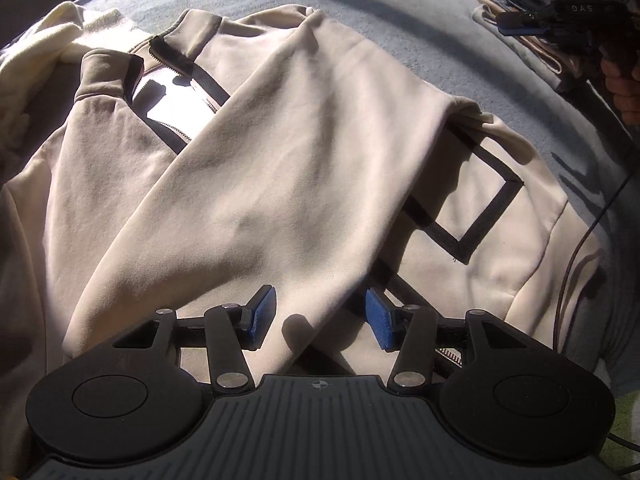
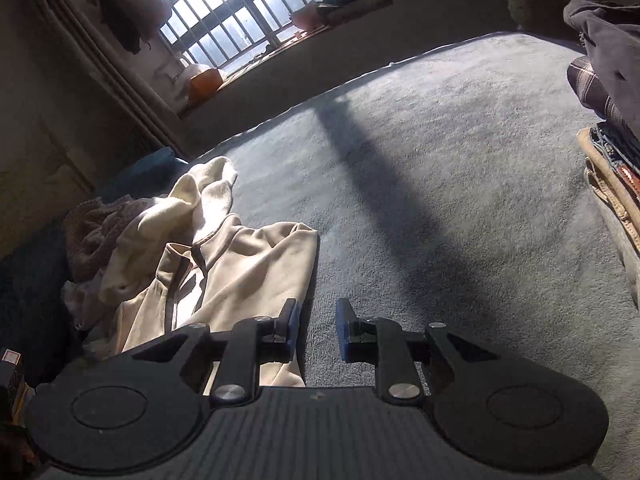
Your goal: Fold clothes
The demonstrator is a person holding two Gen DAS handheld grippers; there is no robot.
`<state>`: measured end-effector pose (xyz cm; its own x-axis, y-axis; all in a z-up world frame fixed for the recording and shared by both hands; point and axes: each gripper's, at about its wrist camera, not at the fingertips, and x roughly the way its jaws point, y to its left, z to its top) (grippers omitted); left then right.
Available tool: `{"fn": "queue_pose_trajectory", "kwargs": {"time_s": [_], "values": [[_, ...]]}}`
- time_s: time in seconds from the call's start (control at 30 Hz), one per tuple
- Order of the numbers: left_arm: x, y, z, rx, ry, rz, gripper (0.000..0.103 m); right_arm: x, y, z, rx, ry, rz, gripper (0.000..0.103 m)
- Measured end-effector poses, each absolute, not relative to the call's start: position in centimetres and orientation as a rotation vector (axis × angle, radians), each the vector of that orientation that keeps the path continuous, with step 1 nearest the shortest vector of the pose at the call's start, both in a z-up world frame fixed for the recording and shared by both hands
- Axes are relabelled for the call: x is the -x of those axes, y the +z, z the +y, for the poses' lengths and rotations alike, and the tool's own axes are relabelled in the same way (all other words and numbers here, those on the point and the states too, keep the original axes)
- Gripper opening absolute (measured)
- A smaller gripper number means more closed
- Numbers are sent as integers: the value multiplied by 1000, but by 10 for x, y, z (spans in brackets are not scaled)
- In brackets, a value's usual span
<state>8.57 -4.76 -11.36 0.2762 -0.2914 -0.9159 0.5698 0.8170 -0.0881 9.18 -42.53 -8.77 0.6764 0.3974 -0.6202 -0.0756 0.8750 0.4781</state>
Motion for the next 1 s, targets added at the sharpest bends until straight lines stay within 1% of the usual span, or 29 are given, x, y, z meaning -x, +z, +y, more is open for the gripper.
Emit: {"fn": "queue_pose_trajectory", "kwargs": {"time_s": [0.07, 0.17, 0.23, 0.3, 0.33, 0.4, 0.47, 0.53, 0.6, 0.7, 0.83, 0.87, 0.9, 1.0], "values": [[-79, -107, -41, -269, -576, 1145, 50, -63, -94, -402, -379, 305, 810, 20], [-63, -106, -27, -180, -545, 1112, 50, -45, -113, -370, -324, 312, 835, 13], [-52, -115, -22, -147, -526, 1069, 50, -45, -132, -354, -158, 222, 831, 13], [-42, -128, -16, -131, -488, 1032, 50, -53, -158, -353, -40, 126, 874, 13], [-37, -130, -13, -106, -464, 1018, 50, -55, -165, -356, -25, 99, 889, 13], [-29, -130, -2, -29, -431, 988, 50, -49, -151, -366, -114, 105, 856, 14], [-22, -127, 6, 25, -409, 982, 50, -43, -138, -371, -148, 126, 810, 15], [-16, -124, 10, 31, -407, 989, 50, -42, -132, -365, -114, 182, 797, 16], [-11, -121, 11, 13, -407, 968, 50, -46, -134, -347, -13, 211, 819, 21], [-10, -119, 9, 10, -418, 936, 50, -47, -140, -314, 199, 226, 776, 28], [-9, -117, 8, 8, -422, 900, 50, -54, -153, -288, 325, 230, 723, 28], [-9, -116, 9, 8, -421, 892, 50, -56, -155, -285, 348, 217, 716, 26], [-9, -116, 9, 7, -419, 883, 50, -59, -157, -285, 345, 204, 710, 19], [-13, -117, 14, 1, -391, 853, 52, -64, -151, -308, 154, 162, 693, 13]]}}
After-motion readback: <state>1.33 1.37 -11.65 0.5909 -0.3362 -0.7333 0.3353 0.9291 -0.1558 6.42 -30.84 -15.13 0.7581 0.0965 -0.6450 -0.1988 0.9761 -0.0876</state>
